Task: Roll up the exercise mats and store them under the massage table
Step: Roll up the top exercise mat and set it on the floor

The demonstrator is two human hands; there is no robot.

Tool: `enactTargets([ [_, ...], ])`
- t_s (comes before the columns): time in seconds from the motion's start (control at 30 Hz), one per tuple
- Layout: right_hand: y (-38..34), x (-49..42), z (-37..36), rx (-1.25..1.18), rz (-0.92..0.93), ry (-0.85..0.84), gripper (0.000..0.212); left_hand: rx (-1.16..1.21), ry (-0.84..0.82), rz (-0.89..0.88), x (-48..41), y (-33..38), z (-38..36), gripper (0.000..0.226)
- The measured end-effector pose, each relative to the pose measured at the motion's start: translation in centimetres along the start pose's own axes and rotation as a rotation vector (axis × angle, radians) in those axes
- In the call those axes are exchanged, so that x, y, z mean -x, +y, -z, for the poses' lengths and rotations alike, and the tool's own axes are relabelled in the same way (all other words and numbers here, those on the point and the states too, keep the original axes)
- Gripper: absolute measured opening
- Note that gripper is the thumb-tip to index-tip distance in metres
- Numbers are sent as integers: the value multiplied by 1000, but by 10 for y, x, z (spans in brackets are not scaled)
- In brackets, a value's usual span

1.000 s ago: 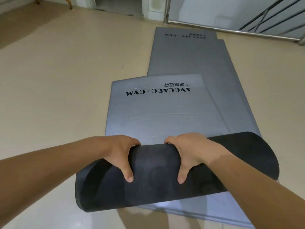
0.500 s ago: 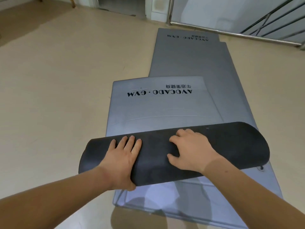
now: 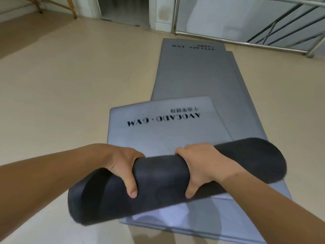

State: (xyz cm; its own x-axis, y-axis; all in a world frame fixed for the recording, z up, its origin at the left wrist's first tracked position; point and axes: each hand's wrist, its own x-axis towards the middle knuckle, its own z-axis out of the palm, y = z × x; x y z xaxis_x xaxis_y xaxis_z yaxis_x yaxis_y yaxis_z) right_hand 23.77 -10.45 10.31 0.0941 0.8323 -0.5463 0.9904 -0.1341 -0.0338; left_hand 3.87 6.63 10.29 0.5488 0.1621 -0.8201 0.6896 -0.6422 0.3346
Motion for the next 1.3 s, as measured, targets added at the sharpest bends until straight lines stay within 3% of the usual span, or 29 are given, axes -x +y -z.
enactTargets([
  [0.07,-7,6,5,-96,31,-135,96,-21,-58,13,12,-4,-6,96],
  [0.13,-14,4,5,-153,39,-226,92,-152,82,24,26,-10,-17,120],
  [0.17,-14,1,4,-173,35,-241,92,-211,203,14,33,-11,-25,122],
  [0.27,-5,-13,10,-294,-43,-240,99,-340,632,-185,48,-17,-69,88],
  [0.33,2,-18,16,-363,-93,-195,114,-463,791,-255,43,-24,-104,87],
  [0.4,3,-20,20,-335,-110,-77,120,-550,743,-165,30,-26,-127,116],
  [0.47,0,-20,19,-250,-122,62,110,-537,628,-65,14,-19,-129,140],
  [0.57,-8,-15,17,-89,-142,257,75,-506,541,74,-6,-10,-108,142],
  [0.67,-16,-7,10,22,-119,330,51,-447,534,8,-16,-15,-73,150],
  [0.73,-21,-3,4,-9,-97,284,67,-377,498,-31,-19,-22,-41,144],
  [0.83,-27,-4,-10,46,-139,225,116,-223,357,-22,-23,-25,1,126],
  [0.93,-31,-11,-32,158,-193,218,141,-165,289,-4,-31,-26,20,136],
  [1.0,-33,-16,-48,219,-214,212,146,-309,377,-6,-28,-24,19,140],
  [1.07,-30,-19,-54,251,-215,224,145,-468,617,-41,-18,-25,0,134],
  [1.13,-19,-24,-45,215,-195,227,146,-542,921,-162,-11,-32,-41,113],
  [1.17,-12,-27,-35,174,-179,220,149,-574,998,-219,-11,-37,-65,103],
  [1.2,-4,-31,-25,123,-163,211,151,-615,1001,-220,-12,-43,-86,102],
  [1.3,7,-38,-8,5,-149,231,149,-641,812,-73,-31,-56,-111,134],
])
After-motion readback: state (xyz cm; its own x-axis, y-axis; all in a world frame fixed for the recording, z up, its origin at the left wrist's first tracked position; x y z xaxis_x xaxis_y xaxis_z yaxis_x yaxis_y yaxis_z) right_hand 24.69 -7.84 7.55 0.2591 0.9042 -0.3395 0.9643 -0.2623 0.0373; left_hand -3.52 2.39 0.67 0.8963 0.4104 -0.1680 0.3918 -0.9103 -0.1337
